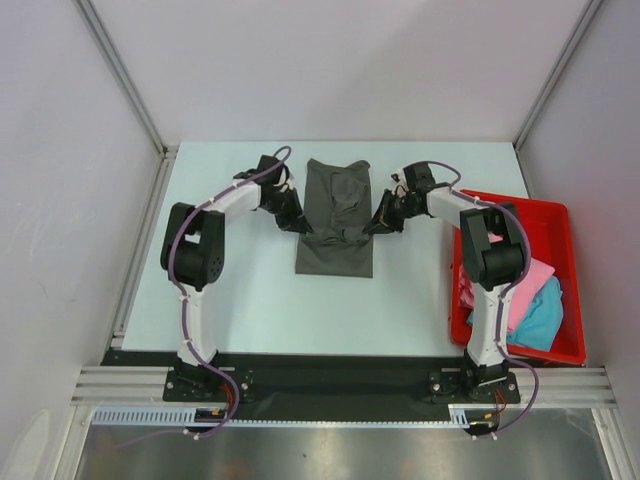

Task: Fold and stack the t-shirts
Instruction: Fold the tshirt

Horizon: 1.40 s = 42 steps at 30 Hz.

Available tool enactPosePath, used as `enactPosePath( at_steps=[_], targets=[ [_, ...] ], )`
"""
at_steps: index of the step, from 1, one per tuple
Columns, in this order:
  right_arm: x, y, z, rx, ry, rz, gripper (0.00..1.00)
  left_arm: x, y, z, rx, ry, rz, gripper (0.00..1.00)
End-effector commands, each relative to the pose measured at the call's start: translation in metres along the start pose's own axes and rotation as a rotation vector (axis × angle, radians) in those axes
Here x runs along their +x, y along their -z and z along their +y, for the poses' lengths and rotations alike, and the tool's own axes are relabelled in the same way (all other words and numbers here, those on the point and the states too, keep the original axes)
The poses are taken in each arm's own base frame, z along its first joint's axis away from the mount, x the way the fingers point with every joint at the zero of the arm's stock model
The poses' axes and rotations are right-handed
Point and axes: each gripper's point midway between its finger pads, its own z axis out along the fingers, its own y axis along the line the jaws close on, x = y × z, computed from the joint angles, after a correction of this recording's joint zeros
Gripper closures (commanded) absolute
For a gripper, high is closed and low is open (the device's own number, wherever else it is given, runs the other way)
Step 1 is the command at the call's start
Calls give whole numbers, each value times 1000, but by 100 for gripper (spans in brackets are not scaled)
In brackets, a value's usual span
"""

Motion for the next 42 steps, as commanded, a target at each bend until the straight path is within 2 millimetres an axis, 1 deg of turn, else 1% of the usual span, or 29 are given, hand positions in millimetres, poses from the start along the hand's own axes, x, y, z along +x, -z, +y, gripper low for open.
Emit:
enactPosePath(
  at_steps=[1, 2, 3, 4, 5, 6, 7, 8, 9, 10, 11, 12, 13, 14, 15, 16, 17, 18, 19, 20, 21, 22, 23, 25, 26, 28, 33, 38, 42],
  targets=[
    [-13, 3, 13, -38, 42, -3, 99, -14, 3, -4, 14, -27, -22, 93],
    [-13, 0, 11, -36, 41, 9, 95, -14, 2, -2, 8, -23, -21, 91],
    [-16, 0, 8, -24, 58, 6, 91, -18, 2, 0, -10, -26, -38, 77],
    [-22, 4, 12, -15, 66, -2, 87, -22, 4, 1, -26, -35, -57, 68],
    [-25, 7, 12, 1, 74, -7, 80, -27, 8, 0, -39, -51, -83, 63],
    [-34, 16, 9, 47, 93, -44, 76, -33, 15, -1, -57, -70, -111, 56],
    [-29, 25, 7, 95, 114, -37, 71, -44, 26, 2, -129, -109, -167, 53],
    [-29, 34, 5, 136, 130, -53, 60, -49, 44, -5, -146, -140, -216, 50],
    [-27, 47, 12, 179, 168, -86, 56, -52, 57, -8, -166, -161, -251, 45],
    [-17, 52, 9, 212, 187, -65, 54, -51, 66, -9, -184, -191, -276, 44],
    [-4, 54, -1, 272, 193, -52, 52, -48, 86, -20, -167, -222, -316, 45],
    [6, 63, 12, 281, 240, -65, 52, -39, 86, -17, -174, -234, -305, 48],
    [15, 63, 14, 294, 286, -65, 52, -28, 85, -25, -152, -270, -291, 50],
    [18, 65, 14, 328, 321, -91, 52, -18, 92, -35, -121, -293, -293, 53],
    [29, 62, 9, 347, 338, -81, 53, 1, 80, -29, -115, -285, -244, 58],
    [36, 53, 23, 328, 389, -90, 55, 14, 71, -42, -70, -314, -227, 61],
    [40, 47, 22, 335, 368, -89, 57, 29, 63, -47, -31, -317, -188, 64],
    [42, 38, 27, 322, 372, -97, 58, 45, 48, -41, -31, -297, -148, 67],
    [51, 22, 29, 327, 386, -73, 58, 57, 36, -49, -17, -321, -133, 68],
    [51, 15, 27, 368, 388, -94, 58, 64, 29, -49, -18, -322, -119, 69],
    [48, 7, 33, 375, 408, -117, 57, 67, 17, -49, -12, -314, -113, 71],
    [53, -3, 36, 391, 420, -119, 57, 72, 10, -53, 0, -322, -113, 71],
    [51, -12, 26, 439, 413, -129, 57, 73, 3, -52, 8, -318, -111, 70],
    [47, -23, 28, 441, 391, -155, 58, 72, -11, -45, 3, -288, -104, 71],
    [48, -30, 22, 463, 392, -157, 58, 70, -15, -42, -3, -281, -107, 72],
    [47, -35, 20, 470, 393, -167, 59, 65, -21, -39, 3, -264, -119, 73],
    [39, -39, 3, 542, 386, -199, 62, 58, -30, -33, -8, -242, -137, 74],
    [33, -42, 1, 550, 379, -213, 64, 50, -36, -25, -18, -211, -145, 74],
    [22, -42, 2, 548, 374, -222, 64, 32, -37, -20, -29, -193, -152, 74]
  ],
)
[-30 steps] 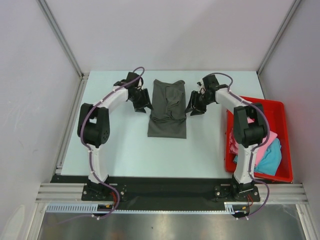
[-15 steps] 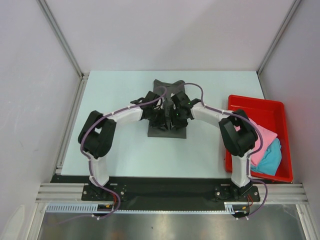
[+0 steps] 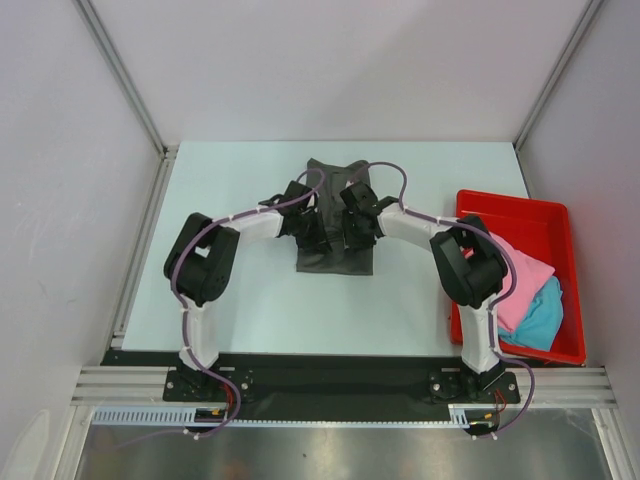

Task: Fold and stack the t-shirts
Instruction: Fold the tshirt

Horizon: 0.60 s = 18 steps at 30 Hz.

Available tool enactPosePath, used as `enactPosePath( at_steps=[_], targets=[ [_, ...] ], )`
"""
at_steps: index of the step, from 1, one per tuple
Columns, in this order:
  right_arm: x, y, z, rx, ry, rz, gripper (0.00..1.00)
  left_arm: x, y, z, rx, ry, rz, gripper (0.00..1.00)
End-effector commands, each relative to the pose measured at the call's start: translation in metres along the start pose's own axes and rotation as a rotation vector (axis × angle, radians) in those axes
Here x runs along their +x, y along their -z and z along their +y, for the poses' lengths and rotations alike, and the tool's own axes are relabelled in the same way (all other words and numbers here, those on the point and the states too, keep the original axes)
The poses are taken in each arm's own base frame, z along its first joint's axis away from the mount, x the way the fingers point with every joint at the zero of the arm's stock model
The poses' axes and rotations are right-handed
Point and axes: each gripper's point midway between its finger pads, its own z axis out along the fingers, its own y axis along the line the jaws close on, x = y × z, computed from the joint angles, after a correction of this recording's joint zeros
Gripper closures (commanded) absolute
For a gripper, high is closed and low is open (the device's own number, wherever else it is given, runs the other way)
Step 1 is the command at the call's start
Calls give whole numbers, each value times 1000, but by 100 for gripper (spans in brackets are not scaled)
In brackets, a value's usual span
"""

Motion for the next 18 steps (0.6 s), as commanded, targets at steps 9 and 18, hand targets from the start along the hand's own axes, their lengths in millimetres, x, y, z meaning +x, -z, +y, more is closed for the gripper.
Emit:
enactPosePath(
  at_steps=[9, 18],
  targets=[
    [-39, -15, -13, 26, -39, -47, 64, -62, -3, 4, 36, 42, -63, 72],
    [-67, -16, -6, 17, -38, -85, 64, -116, -10, -5, 116, 42, -116, 71]
  ],
)
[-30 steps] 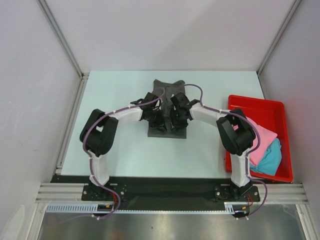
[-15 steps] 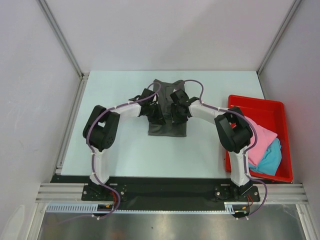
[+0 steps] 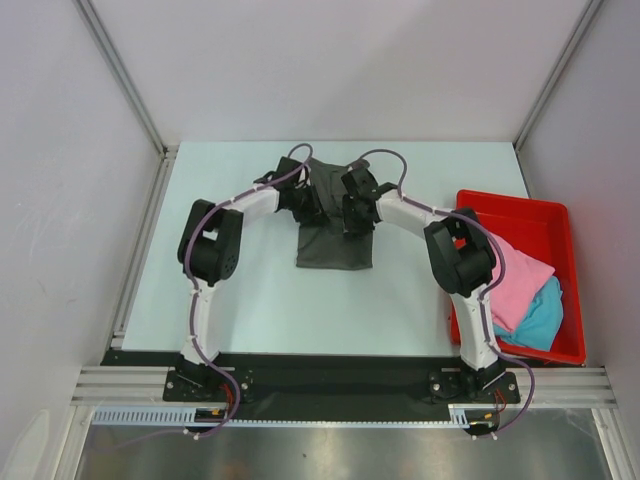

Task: Fold and stack the t-shirts
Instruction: Fold the tshirt

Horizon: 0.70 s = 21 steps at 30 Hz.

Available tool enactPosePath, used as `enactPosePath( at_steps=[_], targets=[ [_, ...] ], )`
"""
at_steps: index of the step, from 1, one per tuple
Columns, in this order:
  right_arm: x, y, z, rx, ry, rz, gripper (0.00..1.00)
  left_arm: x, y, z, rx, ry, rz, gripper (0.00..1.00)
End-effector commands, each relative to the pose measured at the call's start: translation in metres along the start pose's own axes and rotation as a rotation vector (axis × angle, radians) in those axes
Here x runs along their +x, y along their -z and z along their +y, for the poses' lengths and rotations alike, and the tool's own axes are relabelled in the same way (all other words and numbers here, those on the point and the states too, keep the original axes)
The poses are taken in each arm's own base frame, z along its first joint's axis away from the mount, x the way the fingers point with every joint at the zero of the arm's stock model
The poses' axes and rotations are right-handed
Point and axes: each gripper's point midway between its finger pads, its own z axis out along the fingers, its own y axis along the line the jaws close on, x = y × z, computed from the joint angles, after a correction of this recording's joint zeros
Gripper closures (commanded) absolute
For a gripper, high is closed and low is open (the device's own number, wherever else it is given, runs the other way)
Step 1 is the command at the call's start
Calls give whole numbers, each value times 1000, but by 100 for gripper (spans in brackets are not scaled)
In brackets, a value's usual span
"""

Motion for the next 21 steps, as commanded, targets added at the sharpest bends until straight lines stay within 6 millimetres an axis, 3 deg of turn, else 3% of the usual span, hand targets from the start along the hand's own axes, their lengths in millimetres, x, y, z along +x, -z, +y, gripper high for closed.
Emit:
enactPosePath(
  at_steps=[1, 5, 6, 8, 9, 12, 13, 15, 17, 20, 21],
  targets=[
    [-27, -1, 4, 8, 9, -53, 64, -41, 9, -22, 79, -39, -76, 70],
    [-50, -5, 1, 30, -9, -76, 62, -70, 23, -42, 95, -72, -142, 62],
    [-67, 0, 6, 16, -17, -109, 62, -73, 25, -42, 86, -75, -147, 62],
    [-75, -11, -7, 51, -23, -108, 62, -79, 30, -39, 53, -78, -167, 62],
    [-98, -4, -8, 51, -32, -159, 62, -82, 38, -41, 48, -81, -183, 62],
    [-115, -10, -21, 90, -5, -176, 61, -86, 55, -44, 32, -114, -219, 59],
    [-135, 0, -21, 82, -3, -217, 61, -84, 57, -44, 29, -118, -216, 58],
    [-141, 3, -26, 91, 38, -220, 59, -77, 61, -44, 33, -130, -200, 57],
    [-148, 18, -24, 89, 61, -227, 58, -67, 65, -46, 57, -136, -180, 57],
    [-128, 27, -20, 51, 77, -165, 55, -57, 72, -53, 93, -152, -178, 57],
    [-127, 43, -14, 19, 79, -171, 55, -47, 67, -48, 102, -145, -149, 57]
  ],
)
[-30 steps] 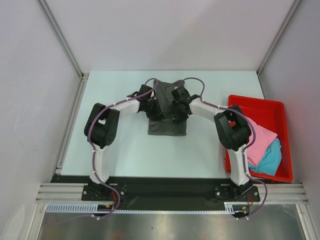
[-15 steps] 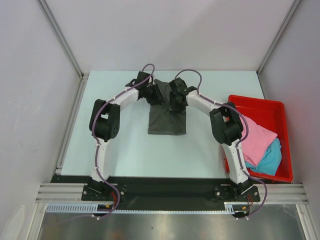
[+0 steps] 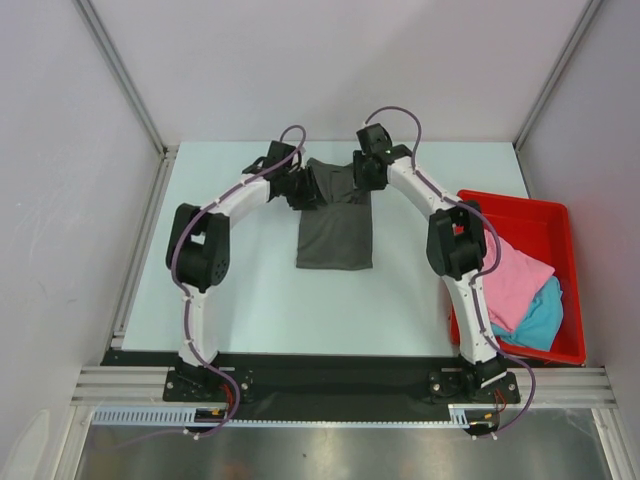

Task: Fold and stack the t-shirts
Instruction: Fold the tshirt

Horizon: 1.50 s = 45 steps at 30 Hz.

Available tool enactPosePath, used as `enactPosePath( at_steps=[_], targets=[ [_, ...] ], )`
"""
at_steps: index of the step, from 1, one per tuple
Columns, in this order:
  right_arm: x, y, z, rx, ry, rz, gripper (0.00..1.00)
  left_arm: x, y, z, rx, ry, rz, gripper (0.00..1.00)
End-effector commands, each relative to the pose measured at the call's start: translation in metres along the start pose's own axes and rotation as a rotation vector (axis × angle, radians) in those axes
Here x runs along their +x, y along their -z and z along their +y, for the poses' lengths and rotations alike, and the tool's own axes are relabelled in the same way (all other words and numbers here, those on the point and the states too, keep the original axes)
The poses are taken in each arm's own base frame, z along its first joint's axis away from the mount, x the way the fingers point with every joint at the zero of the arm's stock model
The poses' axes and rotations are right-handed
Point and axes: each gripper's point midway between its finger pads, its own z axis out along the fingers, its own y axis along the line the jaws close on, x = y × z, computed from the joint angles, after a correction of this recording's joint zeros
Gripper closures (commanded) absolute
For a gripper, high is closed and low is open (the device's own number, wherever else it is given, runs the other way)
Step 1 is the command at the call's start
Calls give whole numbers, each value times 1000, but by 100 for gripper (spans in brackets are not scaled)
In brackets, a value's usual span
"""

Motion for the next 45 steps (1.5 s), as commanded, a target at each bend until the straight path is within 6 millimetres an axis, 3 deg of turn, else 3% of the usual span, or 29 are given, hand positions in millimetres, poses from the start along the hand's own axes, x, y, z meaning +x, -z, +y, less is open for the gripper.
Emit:
enactPosePath(
  at_steps=[1, 2, 3, 5, 8, 10, 11, 15, 18, 21, 25, 26, 29, 32, 33, 36, 40, 42, 45],
  targets=[
    [8, 44, 17, -78, 57, 35, 55, 1, 26, -23, 87, -55, -22, 58],
    [30, 38, 14, -82, 59, 70, 55, 4, 25, -23, 97, -50, -14, 59],
    [26, 52, 21, -131, 50, 50, 55, 12, 22, -19, 101, -43, 5, 60],
    [40, 47, 24, -173, 4, 65, 57, 18, 15, -14, 104, -34, 19, 63],
    [46, 47, 35, -272, -63, 98, 66, 36, 12, -11, 118, 1, 73, 71],
    [54, 48, 40, -323, -92, 136, 76, 44, 15, -7, 118, 4, 68, 71],
    [58, 50, 42, -342, -98, 147, 79, 59, 15, 5, 87, 14, 93, 71],
    [68, 70, 43, -395, -64, 153, 80, 80, 27, 21, 45, -5, 139, 73],
    [82, 98, 52, -496, -52, 209, 80, 94, 34, 35, 4, -22, 167, 73],
    [104, 123, 66, -640, -73, 273, 82, 100, 42, 43, -14, -28, 179, 71],
    [140, 133, 67, -709, -90, 394, 85, 119, 36, 63, -74, -45, 272, 76],
    [150, 138, 69, -744, -93, 427, 89, 112, 45, 54, -55, -66, 242, 75],
    [156, 146, 79, -813, -86, 469, 93, 89, 70, 22, 4, -139, 145, 63],
    [163, 149, 95, -874, -75, 535, 93, 85, 90, -1, 61, -129, 127, 58],
    [175, 143, 99, -871, -78, 586, 93, 87, 92, -6, 84, -99, 133, 58],
    [186, 135, 110, -880, -61, 637, 93, 100, 86, -7, 122, -41, 164, 61],
    [202, 125, 117, -869, -83, 699, 93, 150, 57, 10, 187, 94, 324, 77],
    [210, 121, 119, -865, -76, 715, 93, 164, 46, 16, 212, 127, 354, 79],
    [223, 111, 109, -813, -67, 740, 94, 183, 35, 40, 143, 141, 384, 82]
  ],
)
